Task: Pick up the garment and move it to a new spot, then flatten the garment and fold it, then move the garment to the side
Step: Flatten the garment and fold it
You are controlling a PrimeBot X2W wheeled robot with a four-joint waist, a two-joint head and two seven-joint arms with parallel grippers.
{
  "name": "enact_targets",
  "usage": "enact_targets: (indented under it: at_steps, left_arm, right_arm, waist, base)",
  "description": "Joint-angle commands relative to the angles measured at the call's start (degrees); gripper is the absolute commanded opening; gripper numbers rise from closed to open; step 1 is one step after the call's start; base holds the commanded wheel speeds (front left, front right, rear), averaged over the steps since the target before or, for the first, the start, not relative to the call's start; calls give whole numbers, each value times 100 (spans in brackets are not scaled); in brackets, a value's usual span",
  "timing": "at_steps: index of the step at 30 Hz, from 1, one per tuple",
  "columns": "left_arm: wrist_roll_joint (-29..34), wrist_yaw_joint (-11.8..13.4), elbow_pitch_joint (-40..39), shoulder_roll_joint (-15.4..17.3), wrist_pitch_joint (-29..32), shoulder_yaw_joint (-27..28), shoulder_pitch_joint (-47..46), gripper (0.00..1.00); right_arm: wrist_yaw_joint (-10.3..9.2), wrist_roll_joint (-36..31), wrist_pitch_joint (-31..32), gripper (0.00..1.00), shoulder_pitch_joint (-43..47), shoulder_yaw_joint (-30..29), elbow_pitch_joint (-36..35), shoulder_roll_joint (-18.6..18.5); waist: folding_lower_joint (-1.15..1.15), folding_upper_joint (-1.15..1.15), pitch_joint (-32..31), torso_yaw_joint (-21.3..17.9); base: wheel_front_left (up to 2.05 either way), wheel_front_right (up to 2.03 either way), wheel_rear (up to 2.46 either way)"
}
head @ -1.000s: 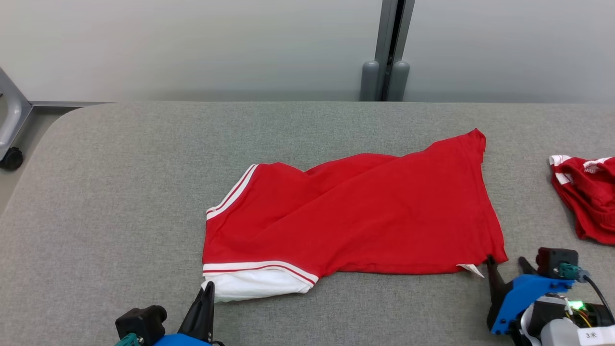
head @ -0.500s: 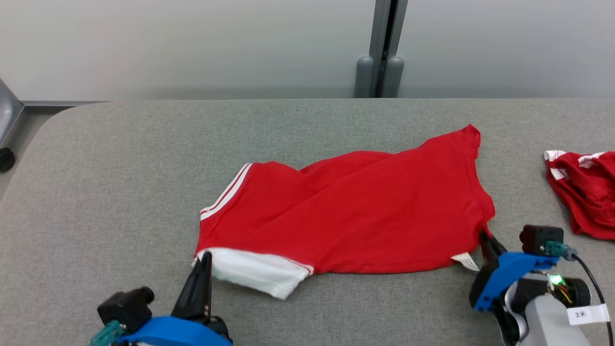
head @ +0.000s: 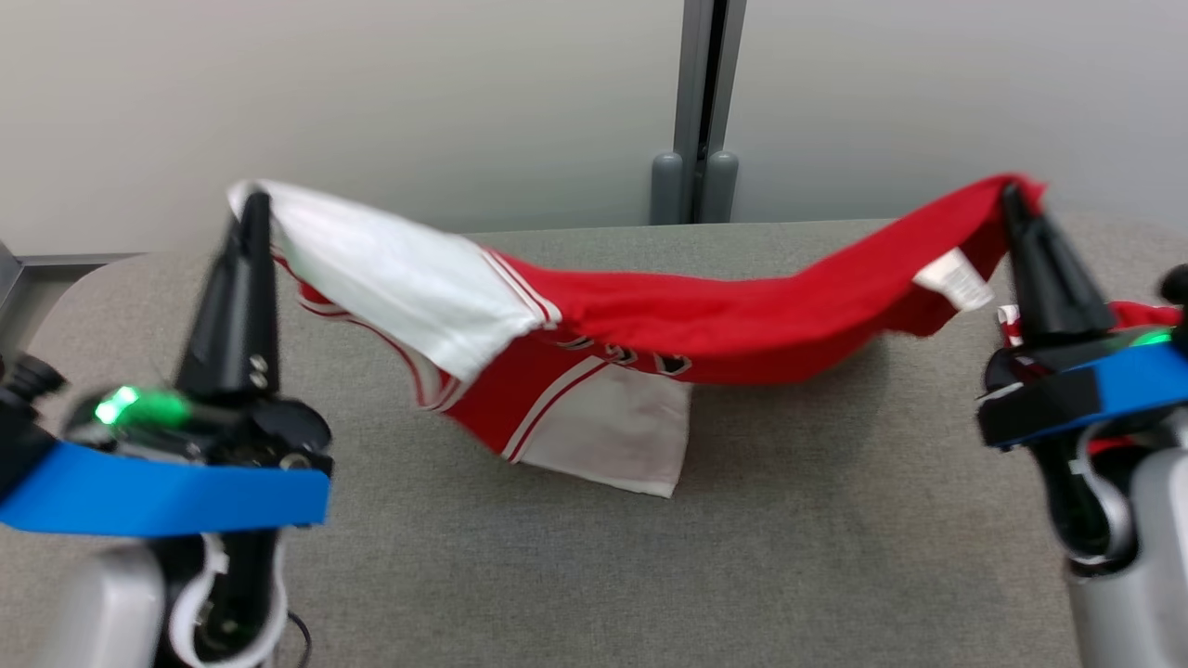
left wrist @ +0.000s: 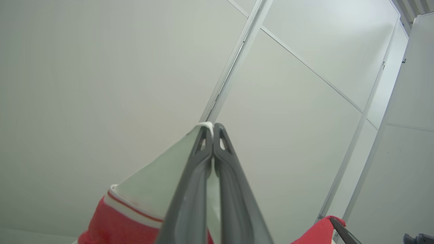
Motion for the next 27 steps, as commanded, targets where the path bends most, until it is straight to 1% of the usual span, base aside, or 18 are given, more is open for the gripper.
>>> enact_targets:
  at_steps: [1, 5, 8, 11, 14, 17, 20, 23, 24, 27]
  left_arm:
    - [-27, 37, -175, 57, 85, 59, -217, 0]
    - [-85, 157, -810, 315, 511, 227, -940, 0]
    - [-182, 273, -1123, 464, 848, 317, -1487, 0]
    - [-181, 357, -1299, 617, 1136, 386, -2018, 0]
    - [-182, 443, -1335, 745, 1380, 426, -2487, 0]
    - [-161, 483, -1145, 813, 1553, 360, -2776, 0]
    - [-139, 464, -813, 790, 1607, 246, -2977, 0]
    - [-113, 425, -343, 742, 1600, 187, -3225, 0]
    - [-31, 386, -157, 791, 1595, 161, -3374, 0]
    - [188, 326, 412, 818, 1525, 77, -3962, 0]
  right_arm:
    - [0, 28, 60, 0, 107, -77, -276, -49]
    - [0, -85, 359, 0, 180, -439, -1487, -54]
    - [0, -164, 613, 0, 186, -704, -2231, -55]
    - [0, -209, 877, 0, 130, -919, -2818, -57]
    - [0, -294, 1117, 0, 48, -1104, -3195, -77]
    - [0, -387, 1305, 0, 17, -1126, -3244, -107]
    - [0, -498, 1335, 0, -127, -1029, -3047, -169]
    - [0, -628, 1257, 0, -447, -895, -2660, -224]
    - [0, -660, 1234, 0, -618, -836, -2490, -241]
    - [0, -756, 1127, 0, -1326, -640, -1891, -295]
  waist:
    - [0, 0, -33, -27]
    - [0, 0, -97, -69]
    - [0, 0, -117, -95]
    - [0, 0, -97, -129]
    - [0, 0, -15, -167]
    - [0, 0, 149, -181]
    - [0, 0, 414, -187]
    - [0, 0, 771, -190]
    - [0, 0, 898, -194]
    - [0, 0, 1282, -225]
  base:
    - [0, 0, 0]
    - [0, 0, 0]
    - [0, 0, 0]
    - [0, 0, 0]
    - [0, 0, 0]
    - [0, 0, 0]
    - [0, 0, 0]
    - [0, 0, 0]
    - [0, 0, 0]
    - [0, 0, 0]
